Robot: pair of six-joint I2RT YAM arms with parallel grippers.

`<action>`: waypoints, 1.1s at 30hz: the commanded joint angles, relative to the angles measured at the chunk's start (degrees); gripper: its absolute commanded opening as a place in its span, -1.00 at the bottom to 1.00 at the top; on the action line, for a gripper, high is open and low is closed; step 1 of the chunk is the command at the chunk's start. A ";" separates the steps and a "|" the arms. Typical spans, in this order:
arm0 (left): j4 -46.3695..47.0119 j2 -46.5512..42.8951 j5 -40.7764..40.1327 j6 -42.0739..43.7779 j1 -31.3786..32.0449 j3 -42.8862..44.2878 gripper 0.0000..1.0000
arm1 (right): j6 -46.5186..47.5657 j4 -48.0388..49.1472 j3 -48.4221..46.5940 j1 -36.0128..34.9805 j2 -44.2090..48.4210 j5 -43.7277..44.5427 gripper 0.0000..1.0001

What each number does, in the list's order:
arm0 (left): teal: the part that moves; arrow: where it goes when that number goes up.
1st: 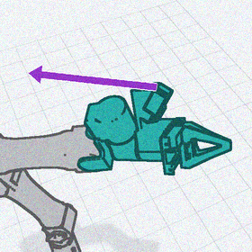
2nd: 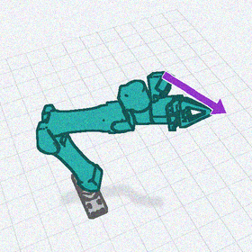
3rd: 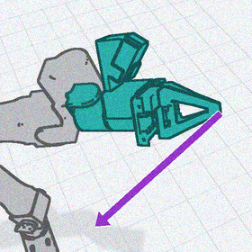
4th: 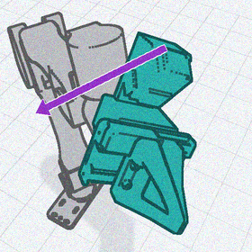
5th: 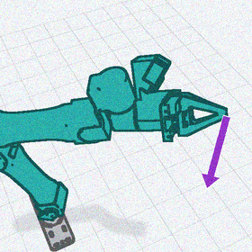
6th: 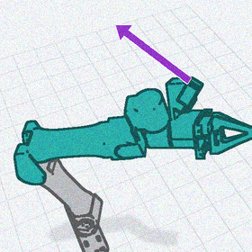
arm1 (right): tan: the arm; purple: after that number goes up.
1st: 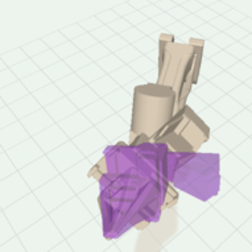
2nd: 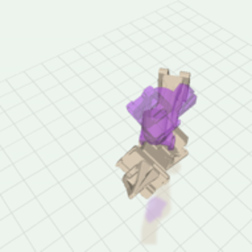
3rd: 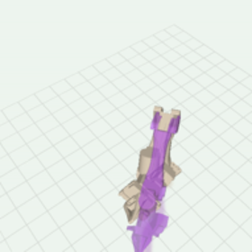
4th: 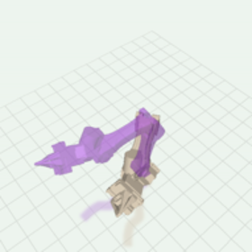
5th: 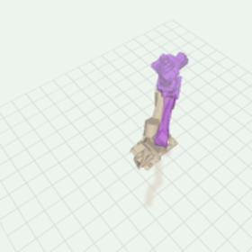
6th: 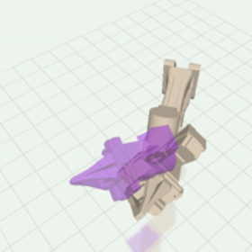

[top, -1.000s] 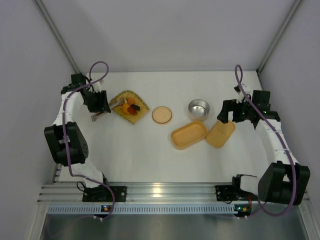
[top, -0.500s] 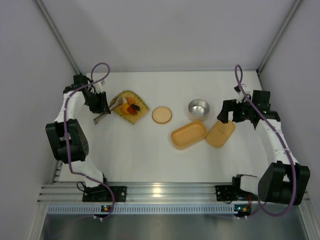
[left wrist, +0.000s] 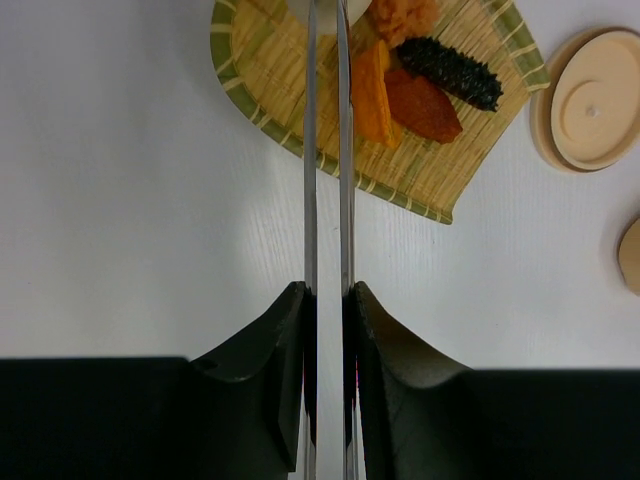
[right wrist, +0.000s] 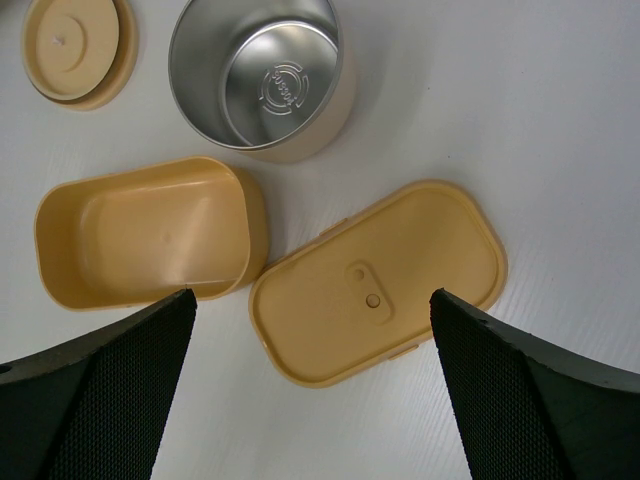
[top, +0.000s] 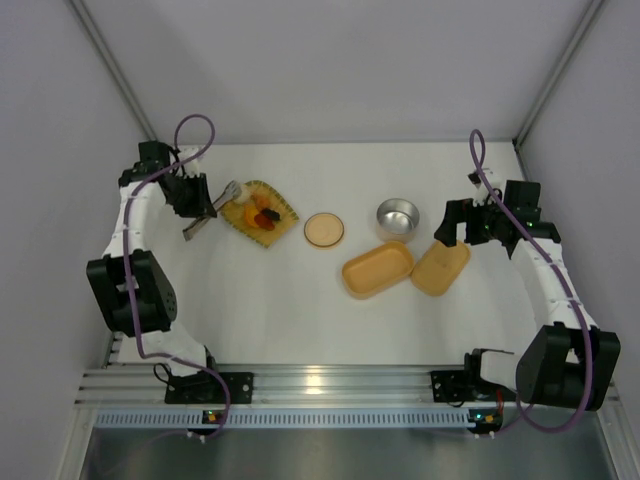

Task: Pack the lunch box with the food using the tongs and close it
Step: Pick up the fake food from the plate, then place the fake food in the packing box.

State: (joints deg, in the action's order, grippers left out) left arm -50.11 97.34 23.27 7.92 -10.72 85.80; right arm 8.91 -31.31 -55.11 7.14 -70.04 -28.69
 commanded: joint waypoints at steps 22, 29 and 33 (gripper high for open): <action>5.80 -8.05 6.09 0.17 26.70 6.31 -1.00 | -2.22 0.37 -5.89 1.65 3.50 2.85 0.99; 7.75 3.62 1.08 -1.24 40.94 15.96 -1.00 | -3.63 -0.33 -4.13 5.60 5.35 2.15 0.99; 7.13 10.39 -0.24 -1.94 45.87 22.30 -1.00 | -4.33 -0.33 -3.60 8.24 6.05 1.44 0.99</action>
State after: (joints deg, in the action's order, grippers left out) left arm -45.69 104.66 24.45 7.44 33.08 103.31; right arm 5.93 -31.79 -58.52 13.39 -66.15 -26.24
